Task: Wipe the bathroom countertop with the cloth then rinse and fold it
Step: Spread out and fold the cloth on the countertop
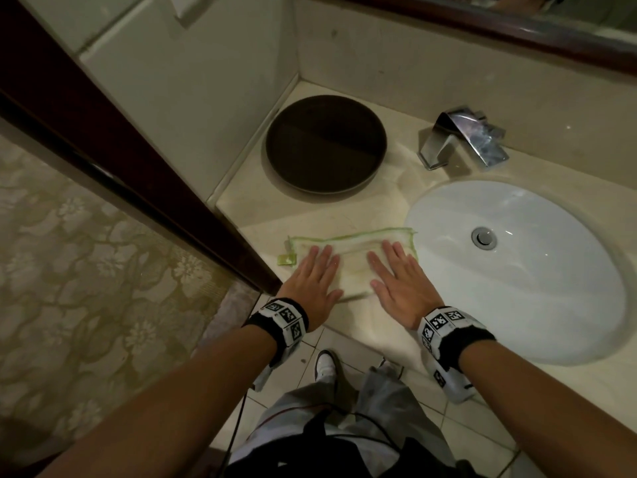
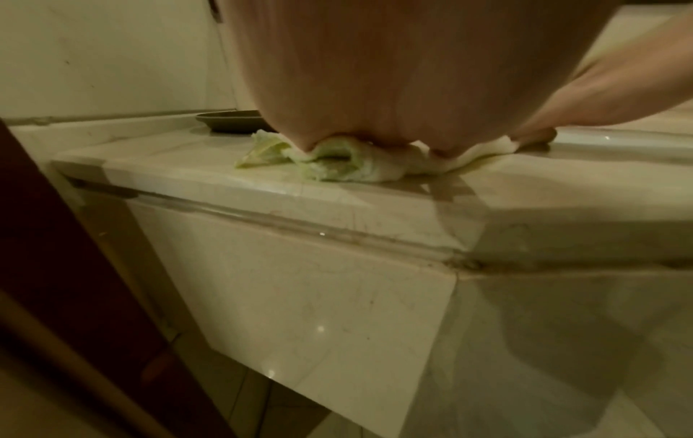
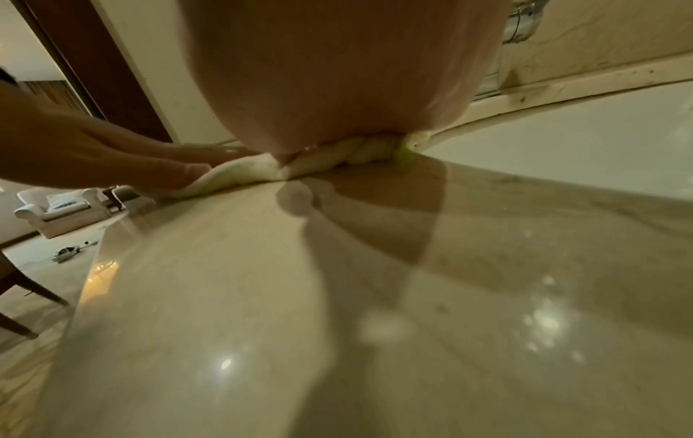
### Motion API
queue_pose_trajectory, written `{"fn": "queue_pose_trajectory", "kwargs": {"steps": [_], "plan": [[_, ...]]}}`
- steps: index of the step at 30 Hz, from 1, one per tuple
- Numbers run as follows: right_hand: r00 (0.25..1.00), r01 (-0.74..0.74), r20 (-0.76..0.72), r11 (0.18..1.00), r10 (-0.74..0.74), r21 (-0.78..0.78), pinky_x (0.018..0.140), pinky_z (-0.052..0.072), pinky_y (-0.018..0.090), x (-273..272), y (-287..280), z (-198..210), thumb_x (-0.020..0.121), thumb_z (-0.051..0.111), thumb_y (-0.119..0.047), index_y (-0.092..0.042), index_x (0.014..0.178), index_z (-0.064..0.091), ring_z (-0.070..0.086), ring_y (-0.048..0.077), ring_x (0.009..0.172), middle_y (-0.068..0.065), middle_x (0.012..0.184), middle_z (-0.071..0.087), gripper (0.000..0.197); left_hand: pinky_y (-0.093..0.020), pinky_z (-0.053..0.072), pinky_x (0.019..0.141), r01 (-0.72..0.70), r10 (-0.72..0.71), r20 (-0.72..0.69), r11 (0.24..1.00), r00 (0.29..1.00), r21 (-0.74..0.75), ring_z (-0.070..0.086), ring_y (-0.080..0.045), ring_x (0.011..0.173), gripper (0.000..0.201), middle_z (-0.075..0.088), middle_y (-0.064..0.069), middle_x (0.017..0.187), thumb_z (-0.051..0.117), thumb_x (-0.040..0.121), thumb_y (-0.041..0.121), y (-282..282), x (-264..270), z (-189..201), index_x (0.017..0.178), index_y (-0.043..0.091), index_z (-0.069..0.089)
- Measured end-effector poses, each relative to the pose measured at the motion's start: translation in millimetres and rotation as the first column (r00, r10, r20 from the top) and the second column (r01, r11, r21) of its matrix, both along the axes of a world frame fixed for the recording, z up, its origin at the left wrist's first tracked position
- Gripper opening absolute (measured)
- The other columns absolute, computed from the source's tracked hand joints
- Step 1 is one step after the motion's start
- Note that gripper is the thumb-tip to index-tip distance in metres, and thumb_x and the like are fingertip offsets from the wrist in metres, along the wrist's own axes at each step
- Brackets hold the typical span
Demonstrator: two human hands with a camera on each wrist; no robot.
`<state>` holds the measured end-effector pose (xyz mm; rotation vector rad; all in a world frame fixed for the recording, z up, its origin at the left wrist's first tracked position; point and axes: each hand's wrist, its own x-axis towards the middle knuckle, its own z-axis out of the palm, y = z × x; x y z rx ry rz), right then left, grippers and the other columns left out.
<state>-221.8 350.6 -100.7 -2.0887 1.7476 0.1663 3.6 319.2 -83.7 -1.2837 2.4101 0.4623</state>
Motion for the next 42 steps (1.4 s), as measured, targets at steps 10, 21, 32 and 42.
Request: {"fn": "queue_pose_trajectory", "kwargs": {"steps": [10,21,32,42], "plan": [[0.995,0.077,0.057,0.997,-0.078,0.032,0.120,0.008,0.042,12.9,-9.6,25.2,0.102,0.030,-0.035,-0.023,0.153,0.020,-0.002,0.028,0.150,0.009,0.163,0.001,0.053,-0.037,0.037,0.106,-0.249,0.234,-0.226,0.968,0.946,-0.039,0.036,-0.025,0.130,0.041,0.042,-0.005,0.141,0.039,0.099,0.037,0.3,20.8,32.0,0.134,0.017,0.047],[0.999,-0.036,-0.037,0.999,0.036,0.021,0.119,0.009,0.048,37.2,-15.8,37.4,0.093,0.054,-0.017,-0.024,0.152,0.019,-0.007,0.030,0.149,0.010,0.163,-0.002,0.069,-0.032,0.048,0.070,-0.712,0.750,-0.010,0.631,0.661,0.308,0.063,-0.028,0.092,0.043,0.065,-0.008,0.105,0.054,0.089,0.050,-11.1,27.5,29.0,0.109,0.012,0.057],[0.999,-0.020,0.040,0.998,0.018,0.064,0.119,0.010,0.045,32.3,-13.1,37.1,0.098,0.042,-0.021,-0.026,0.152,0.023,0.001,0.026,0.150,0.004,0.163,0.002,0.057,-0.030,0.049,0.064,-0.687,0.819,-0.115,0.539,0.562,0.487,0.059,-0.024,0.073,0.021,0.058,-0.004,0.071,0.062,0.083,0.029,-24.7,17.9,44.4,0.076,0.009,0.062],[0.994,-0.056,0.104,0.982,0.038,0.178,0.119,0.008,0.046,36.1,-13.2,46.5,0.098,0.044,-0.012,-0.024,0.152,0.021,-0.004,0.027,0.150,0.004,0.163,-0.003,0.060,-0.043,0.060,0.074,-0.667,0.941,-0.198,0.333,0.273,0.666,0.063,-0.029,0.074,0.011,0.057,-0.010,0.077,0.061,0.081,0.005,-18.4,25.2,46.2,0.073,0.010,0.055]]}}
